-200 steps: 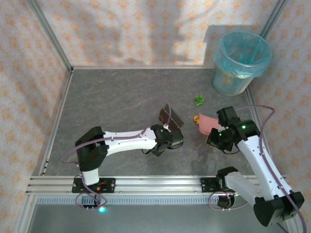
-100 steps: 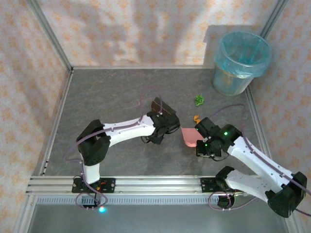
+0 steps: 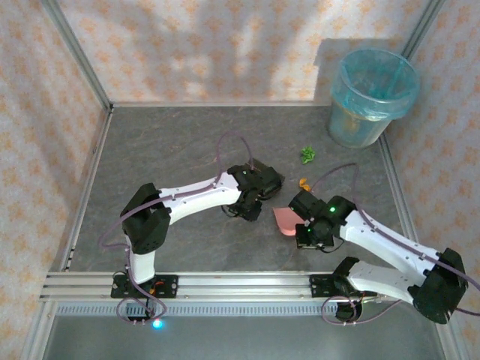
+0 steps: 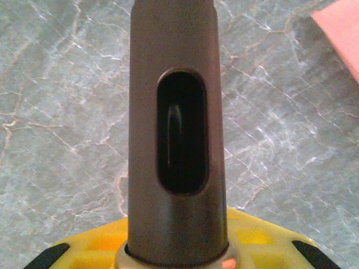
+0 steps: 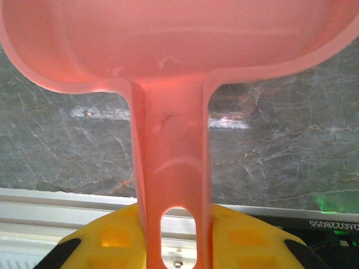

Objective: Sweep away the paper scraps from the table

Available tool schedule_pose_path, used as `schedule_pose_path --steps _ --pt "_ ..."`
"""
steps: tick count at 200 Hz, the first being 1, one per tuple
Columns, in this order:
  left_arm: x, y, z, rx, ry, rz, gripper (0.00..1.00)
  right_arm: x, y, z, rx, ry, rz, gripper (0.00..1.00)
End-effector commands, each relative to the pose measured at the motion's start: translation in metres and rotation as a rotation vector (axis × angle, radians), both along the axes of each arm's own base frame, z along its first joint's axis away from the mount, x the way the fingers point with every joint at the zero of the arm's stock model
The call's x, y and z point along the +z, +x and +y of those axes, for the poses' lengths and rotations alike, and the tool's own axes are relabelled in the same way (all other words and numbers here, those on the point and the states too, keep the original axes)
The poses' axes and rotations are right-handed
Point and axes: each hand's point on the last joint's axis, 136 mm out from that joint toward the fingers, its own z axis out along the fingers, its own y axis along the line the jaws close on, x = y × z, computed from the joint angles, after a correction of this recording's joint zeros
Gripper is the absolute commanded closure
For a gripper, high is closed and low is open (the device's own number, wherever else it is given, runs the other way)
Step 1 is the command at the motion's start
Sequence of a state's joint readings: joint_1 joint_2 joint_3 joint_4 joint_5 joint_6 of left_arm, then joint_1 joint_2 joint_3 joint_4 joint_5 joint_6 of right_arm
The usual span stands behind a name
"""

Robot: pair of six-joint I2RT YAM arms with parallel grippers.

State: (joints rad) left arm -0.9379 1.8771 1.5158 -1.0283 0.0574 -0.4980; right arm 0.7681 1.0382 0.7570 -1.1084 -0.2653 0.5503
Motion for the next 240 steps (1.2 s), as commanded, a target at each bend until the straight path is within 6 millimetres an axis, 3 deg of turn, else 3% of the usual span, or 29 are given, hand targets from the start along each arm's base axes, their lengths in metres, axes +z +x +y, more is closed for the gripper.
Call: schedule_pose_path --steps 1,36,83,138,173,211,240 --pt "0.01 -0.002 -0.017 -0.005 -0.088 0.021 1.0 -0.007 0.006 0.001 -0.018 -0.011 -0.025 1.0" --pt "0.016 -0.014 -0.028 -0.035 -0.168 0.077 1.0 -0.016 0.007 0.003 -0.039 -0.006 -0.018 1.0" --pt "0.049 -0.017 -0.032 -0.066 -0.249 0.052 0.99 -0.023 0.009 0.003 -0.043 -0.024 -0.017 1.0" --pt "0.066 -0.014 -0.02 -0.061 -0.237 0.002 0.95 -0.026 0.014 0.0 -0.063 -0.044 -0.031 1.0" --pt "0.055 0.013 0.008 0.041 -0.136 -0.033 0.98 -0.029 0.016 -0.002 -0.074 -0.057 -0.045 1.0" --pt "0.04 0.022 -0.012 0.039 -0.159 0.013 1.0 -0.031 0.019 -0.003 -0.079 -0.074 -0.053 1.0" --pt "0.021 0.028 -0.007 0.06 -0.095 0.013 1.0 -0.032 0.019 -0.006 -0.078 -0.088 -0.057 1.0"
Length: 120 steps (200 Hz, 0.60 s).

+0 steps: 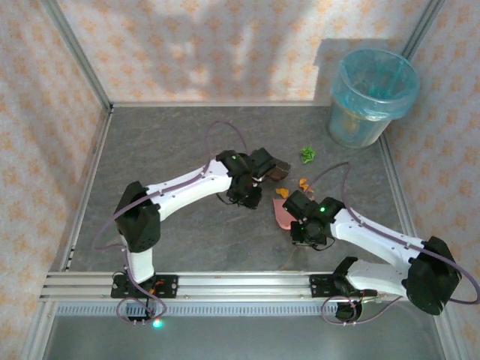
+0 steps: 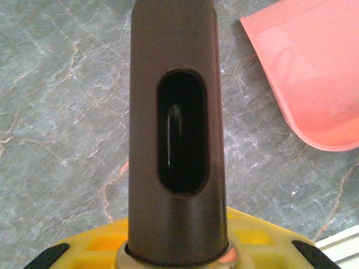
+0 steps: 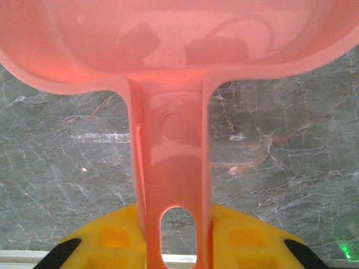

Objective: Sweep away the paper scraps from the table

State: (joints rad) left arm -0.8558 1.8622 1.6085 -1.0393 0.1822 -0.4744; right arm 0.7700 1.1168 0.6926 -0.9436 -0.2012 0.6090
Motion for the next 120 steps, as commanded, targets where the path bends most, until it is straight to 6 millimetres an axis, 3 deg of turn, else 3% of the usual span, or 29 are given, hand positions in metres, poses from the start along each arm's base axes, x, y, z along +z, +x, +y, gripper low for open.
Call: schedule_pose_path --steps 1,10,20,56,120 --pt "-0.01 0.008 0.004 0.021 0.059 -0.02 1.0 -0.006 -0.002 -0.012 -0.017 -0.061 -0.001 1.0" --pt "-0.01 0.01 0.01 0.032 0.089 -0.034 1.0 -0.007 -0.002 -0.012 -0.017 -0.064 0.0 1.0" --pt "-0.024 0.01 0.013 0.038 0.127 -0.014 1.0 -0.007 -0.002 -0.013 -0.016 -0.067 0.003 1.0" --pt "-0.031 -0.004 0.006 0.024 0.082 0.03 1.0 -0.009 -0.002 -0.014 -0.01 -0.09 0.017 1.0" --pt "-0.008 -0.071 -0.011 -0.141 -0.004 0.061 1.0 -0.008 0.0 -0.018 -0.023 -0.108 -0.003 1.0"
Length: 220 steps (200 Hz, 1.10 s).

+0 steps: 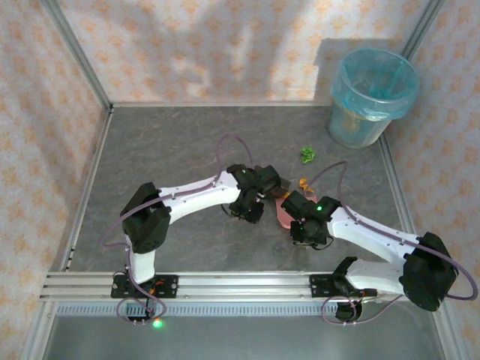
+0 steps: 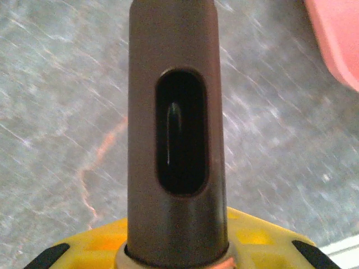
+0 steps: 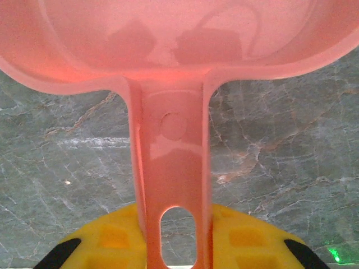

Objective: Sweep away the paper scraps from the table

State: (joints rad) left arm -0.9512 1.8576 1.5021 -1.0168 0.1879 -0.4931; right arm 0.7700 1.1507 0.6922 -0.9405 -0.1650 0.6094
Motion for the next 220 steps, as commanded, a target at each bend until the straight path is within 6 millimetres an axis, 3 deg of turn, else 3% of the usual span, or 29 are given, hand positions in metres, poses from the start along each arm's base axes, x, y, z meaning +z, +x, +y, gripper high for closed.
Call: schedule_pose_path --steps 1,24,59,91,114,119,158,220 --pt "0.021 -0.028 -0.005 -0.063 -0.065 0.009 1.0 -0.003 -0.003 -0.012 -0.019 -0.06 -0.001 1.0" --pt "0.033 -0.038 -0.007 -0.085 -0.113 0.001 1.0 -0.004 -0.003 -0.015 -0.029 -0.073 0.0 1.0" --pt "0.059 -0.001 0.007 -0.023 -0.037 -0.147 1.0 -0.003 -0.002 -0.019 -0.056 -0.092 -0.011 1.0" --pt "0.072 0.034 -0.006 0.008 -0.035 -0.22 1.0 -0.003 -0.005 -0.029 -0.118 -0.127 -0.011 1.0" --pt "0.071 0.049 -0.027 -0.012 -0.037 -0.232 1.0 -0.007 -0.01 -0.028 -0.159 -0.083 -0.004 1.0" --pt "0.061 0.052 -0.032 -0.018 -0.022 -0.219 1.0 -0.008 -0.011 -0.03 -0.165 -0.079 -0.001 1.0" --pt "0.045 0.07 -0.06 -0.03 -0.007 -0.215 1.0 -0.007 -0.021 -0.042 -0.204 -0.081 0.005 1.0" --pt "0.017 0.07 -0.067 -0.073 0.07 -0.177 1.0 -0.014 -0.019 -0.042 -0.207 -0.088 0.03 1.0"
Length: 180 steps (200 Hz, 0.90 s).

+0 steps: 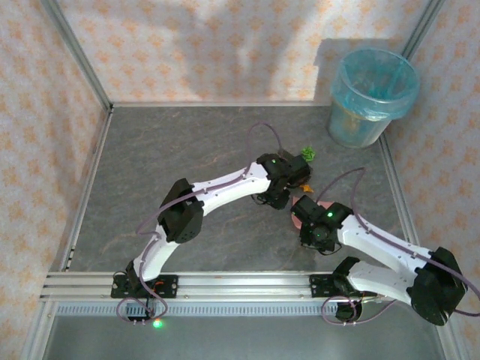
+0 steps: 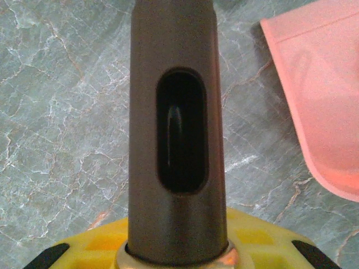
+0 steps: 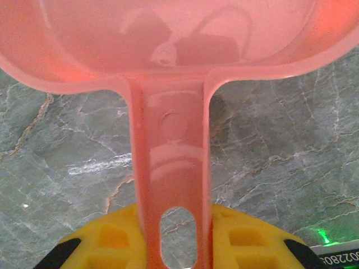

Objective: Sweep away the paper scraps from the table

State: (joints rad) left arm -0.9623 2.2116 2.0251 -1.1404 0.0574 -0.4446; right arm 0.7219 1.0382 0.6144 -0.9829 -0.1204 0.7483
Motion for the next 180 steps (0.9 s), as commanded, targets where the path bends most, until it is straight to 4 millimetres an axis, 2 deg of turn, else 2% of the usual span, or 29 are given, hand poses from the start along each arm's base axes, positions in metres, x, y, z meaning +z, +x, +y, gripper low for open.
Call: schedule_pose_path --steps 1,27,112,147,180 --pt "0.013 -0.001 0.001 -0.032 0.029 -0.04 1.0 -0.009 -0.01 -0.012 -0.017 -0.058 0.058 1.0" --pt "0.008 -0.012 -0.002 -0.062 0.035 -0.011 1.0 -0.012 -0.007 -0.009 -0.016 -0.05 0.064 1.0" --pt "0.018 -0.067 -0.004 -0.149 -0.025 0.044 1.0 -0.014 0.0 -0.002 -0.001 -0.027 0.052 1.0" --pt "0.031 -0.075 0.002 -0.147 -0.066 0.038 1.0 -0.015 0.001 0.001 0.005 -0.016 0.055 1.0" --pt "0.046 -0.082 0.0 -0.159 -0.129 0.048 1.0 -0.013 0.003 0.005 0.013 0.001 0.046 1.0"
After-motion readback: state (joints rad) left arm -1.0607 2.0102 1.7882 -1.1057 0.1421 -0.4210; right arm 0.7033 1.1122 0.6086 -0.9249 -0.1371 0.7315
